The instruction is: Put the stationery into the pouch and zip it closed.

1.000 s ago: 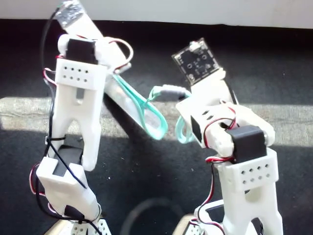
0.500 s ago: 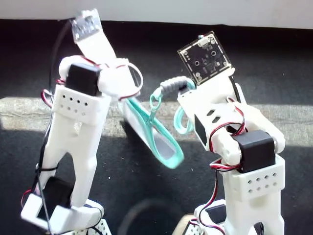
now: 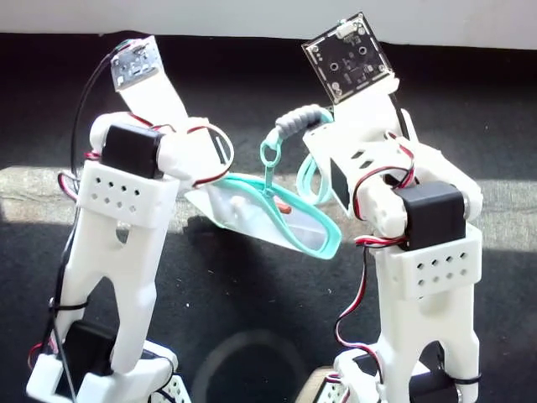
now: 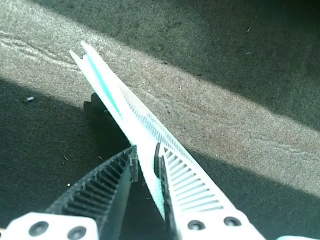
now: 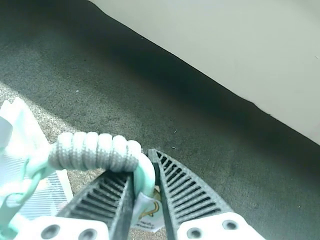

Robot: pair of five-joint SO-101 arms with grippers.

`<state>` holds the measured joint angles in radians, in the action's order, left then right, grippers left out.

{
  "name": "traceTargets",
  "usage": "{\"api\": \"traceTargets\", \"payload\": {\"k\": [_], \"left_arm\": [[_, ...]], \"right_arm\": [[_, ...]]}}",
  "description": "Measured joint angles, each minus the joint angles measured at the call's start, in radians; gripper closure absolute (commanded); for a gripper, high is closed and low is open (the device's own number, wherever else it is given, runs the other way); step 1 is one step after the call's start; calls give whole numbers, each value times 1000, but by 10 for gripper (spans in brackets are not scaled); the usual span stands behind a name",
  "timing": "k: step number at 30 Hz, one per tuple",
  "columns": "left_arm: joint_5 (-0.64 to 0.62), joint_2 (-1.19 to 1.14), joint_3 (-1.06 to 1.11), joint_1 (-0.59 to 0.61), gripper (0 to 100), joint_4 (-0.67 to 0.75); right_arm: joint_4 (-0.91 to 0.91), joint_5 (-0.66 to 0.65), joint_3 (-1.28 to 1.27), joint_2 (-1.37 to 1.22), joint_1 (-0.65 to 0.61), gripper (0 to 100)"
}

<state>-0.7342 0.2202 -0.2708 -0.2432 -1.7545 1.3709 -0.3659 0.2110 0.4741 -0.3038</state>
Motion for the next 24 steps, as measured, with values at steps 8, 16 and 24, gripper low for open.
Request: {"api": "traceTargets", "payload": {"k": [8, 16, 24], "left_arm": [[3, -8, -132, -25, 841, -8], [3, -9, -143, -120, 866, -8], [6, -14, -143, -83, 864, -8]], "right_arm": [[0, 0, 2, -2, 2, 993], [0, 0, 2, -6, 14, 993], [0, 0, 6, -6, 14, 993]]}}
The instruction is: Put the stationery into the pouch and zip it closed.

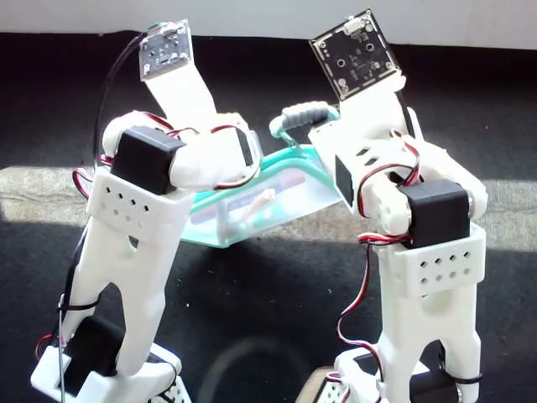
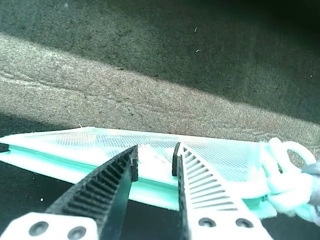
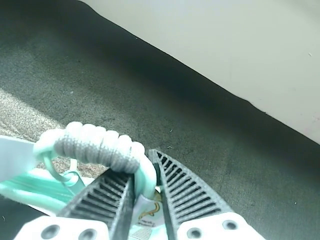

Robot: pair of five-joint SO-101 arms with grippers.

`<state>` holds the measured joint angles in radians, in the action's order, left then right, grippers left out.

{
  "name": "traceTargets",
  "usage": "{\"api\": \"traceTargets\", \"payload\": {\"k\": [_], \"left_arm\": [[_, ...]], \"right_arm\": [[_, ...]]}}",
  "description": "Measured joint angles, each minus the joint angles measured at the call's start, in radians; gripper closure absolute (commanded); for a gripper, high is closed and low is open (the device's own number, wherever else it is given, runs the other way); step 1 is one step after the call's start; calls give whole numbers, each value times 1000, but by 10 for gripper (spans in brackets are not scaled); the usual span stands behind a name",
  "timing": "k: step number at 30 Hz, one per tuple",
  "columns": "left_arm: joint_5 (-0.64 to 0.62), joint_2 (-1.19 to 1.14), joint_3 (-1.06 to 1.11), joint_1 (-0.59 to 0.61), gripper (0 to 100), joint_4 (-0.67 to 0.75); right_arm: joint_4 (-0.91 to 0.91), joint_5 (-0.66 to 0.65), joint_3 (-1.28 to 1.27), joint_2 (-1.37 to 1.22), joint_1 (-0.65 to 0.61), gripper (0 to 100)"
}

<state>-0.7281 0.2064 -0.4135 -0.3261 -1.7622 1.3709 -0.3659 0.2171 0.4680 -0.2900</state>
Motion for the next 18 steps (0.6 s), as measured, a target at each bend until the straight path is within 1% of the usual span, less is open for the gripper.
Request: {"api": "traceTargets", "payload": {"k": [3, 6, 8, 12, 14, 18], "left_arm": [[32, -2, -2, 63, 864, 0], [169, -2, -3, 137, 864, 0], [324, -2, -3, 167, 866, 0], [735, -2, 3, 181, 865, 0], [911, -2, 25, 181, 864, 26], [1166, -2, 41, 180, 863, 98]], "right_arm": [[0, 0, 0, 0, 0, 993], [0, 0, 0, 0, 0, 993], [0, 0, 0, 0, 0, 993], [0, 0, 0, 0, 0, 993], [0, 0, 0, 0, 0, 993], [18, 0, 0, 0, 0, 993]]}}
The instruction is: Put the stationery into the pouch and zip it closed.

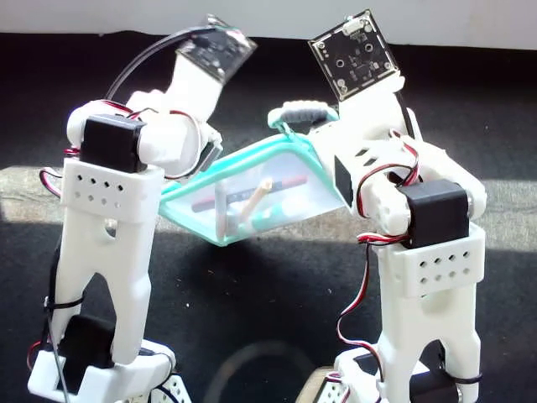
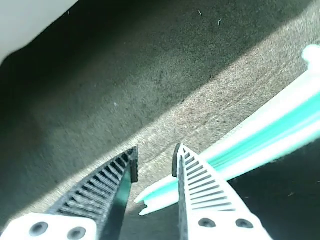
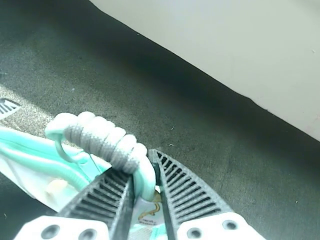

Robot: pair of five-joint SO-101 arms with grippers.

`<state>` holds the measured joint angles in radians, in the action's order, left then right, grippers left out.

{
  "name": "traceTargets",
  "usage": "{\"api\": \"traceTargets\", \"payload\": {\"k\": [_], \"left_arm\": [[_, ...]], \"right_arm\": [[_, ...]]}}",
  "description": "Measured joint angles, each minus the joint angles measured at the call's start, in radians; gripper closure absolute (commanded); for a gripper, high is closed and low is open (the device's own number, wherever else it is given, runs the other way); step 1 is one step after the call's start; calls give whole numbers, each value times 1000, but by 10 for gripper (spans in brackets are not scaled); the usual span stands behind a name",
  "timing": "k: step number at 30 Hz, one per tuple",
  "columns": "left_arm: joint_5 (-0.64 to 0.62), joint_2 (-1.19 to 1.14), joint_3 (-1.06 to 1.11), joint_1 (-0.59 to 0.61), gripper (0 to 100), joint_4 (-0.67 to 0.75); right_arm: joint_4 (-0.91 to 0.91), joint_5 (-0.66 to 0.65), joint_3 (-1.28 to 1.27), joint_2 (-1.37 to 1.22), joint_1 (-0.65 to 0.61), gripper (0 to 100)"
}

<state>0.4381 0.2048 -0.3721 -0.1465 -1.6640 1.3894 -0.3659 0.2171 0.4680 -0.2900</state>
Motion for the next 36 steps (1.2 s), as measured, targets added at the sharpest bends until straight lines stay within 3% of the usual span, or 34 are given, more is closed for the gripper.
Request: {"api": "traceTargets", "payload": {"k": [3, 7, 13, 21, 30, 36], "left_arm": [[121, 3, 0, -8, 863, 2], [170, 83, 6, -46, 858, -12], [180, 219, 26, -152, 731, -57], [178, 229, 189, -158, 758, 48], [178, 229, 215, -166, 758, 176], [178, 229, 302, -256, 758, 204]], "right_arm": [[20, 0, 0, 0, 0, 993], [21, 0, 0, 0, 0, 993], [21, 0, 0, 0, 0, 993], [89, 0, 3, 0, 0, 993], [100, 0, 8, 0, 0, 993], [100, 0, 8, 0, 0, 993]]}}
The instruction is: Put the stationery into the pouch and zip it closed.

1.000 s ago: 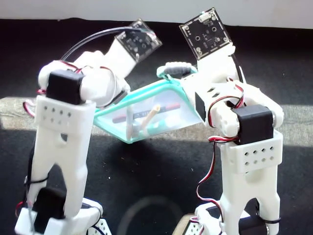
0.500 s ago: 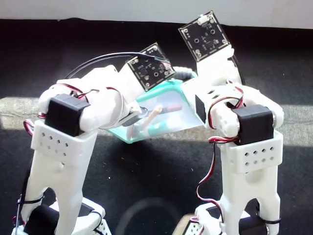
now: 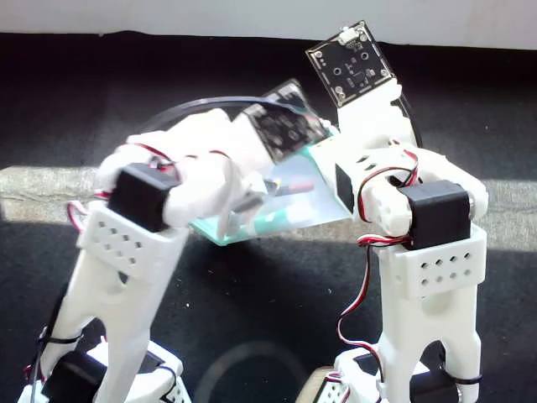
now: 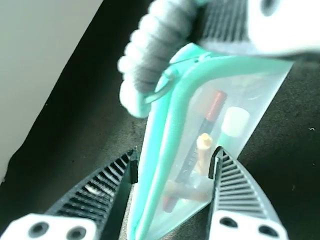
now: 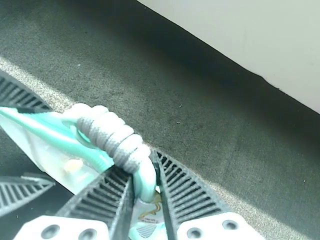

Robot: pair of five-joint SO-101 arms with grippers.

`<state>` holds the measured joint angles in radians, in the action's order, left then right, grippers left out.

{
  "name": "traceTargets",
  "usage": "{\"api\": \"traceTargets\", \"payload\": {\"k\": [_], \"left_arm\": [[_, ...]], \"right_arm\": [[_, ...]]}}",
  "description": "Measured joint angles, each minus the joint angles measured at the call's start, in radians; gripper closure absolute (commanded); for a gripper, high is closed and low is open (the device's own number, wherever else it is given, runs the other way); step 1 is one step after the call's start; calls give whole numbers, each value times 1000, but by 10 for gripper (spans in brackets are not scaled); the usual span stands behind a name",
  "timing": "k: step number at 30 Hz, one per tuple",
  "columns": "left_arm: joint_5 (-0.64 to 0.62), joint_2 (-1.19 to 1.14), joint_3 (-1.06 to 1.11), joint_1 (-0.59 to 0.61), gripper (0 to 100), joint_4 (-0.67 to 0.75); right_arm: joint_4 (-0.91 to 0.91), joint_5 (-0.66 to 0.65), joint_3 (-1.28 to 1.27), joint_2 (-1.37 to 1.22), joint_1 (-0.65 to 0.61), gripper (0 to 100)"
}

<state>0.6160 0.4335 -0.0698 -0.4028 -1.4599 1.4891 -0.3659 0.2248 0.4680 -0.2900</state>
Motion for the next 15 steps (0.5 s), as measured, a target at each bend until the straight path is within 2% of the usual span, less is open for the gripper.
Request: {"api": "traceTargets", "payload": {"k": [8, 12, 15], "left_arm": [[0, 2, 192, -28, 769, 184], [0, 6, 199, -26, 950, 193], [-2, 6, 199, -26, 944, 193]], "right_arm": [[0, 0, 0, 0, 0, 993], [0, 0, 0, 0, 0, 993], [0, 0, 0, 0, 0, 993]]}}
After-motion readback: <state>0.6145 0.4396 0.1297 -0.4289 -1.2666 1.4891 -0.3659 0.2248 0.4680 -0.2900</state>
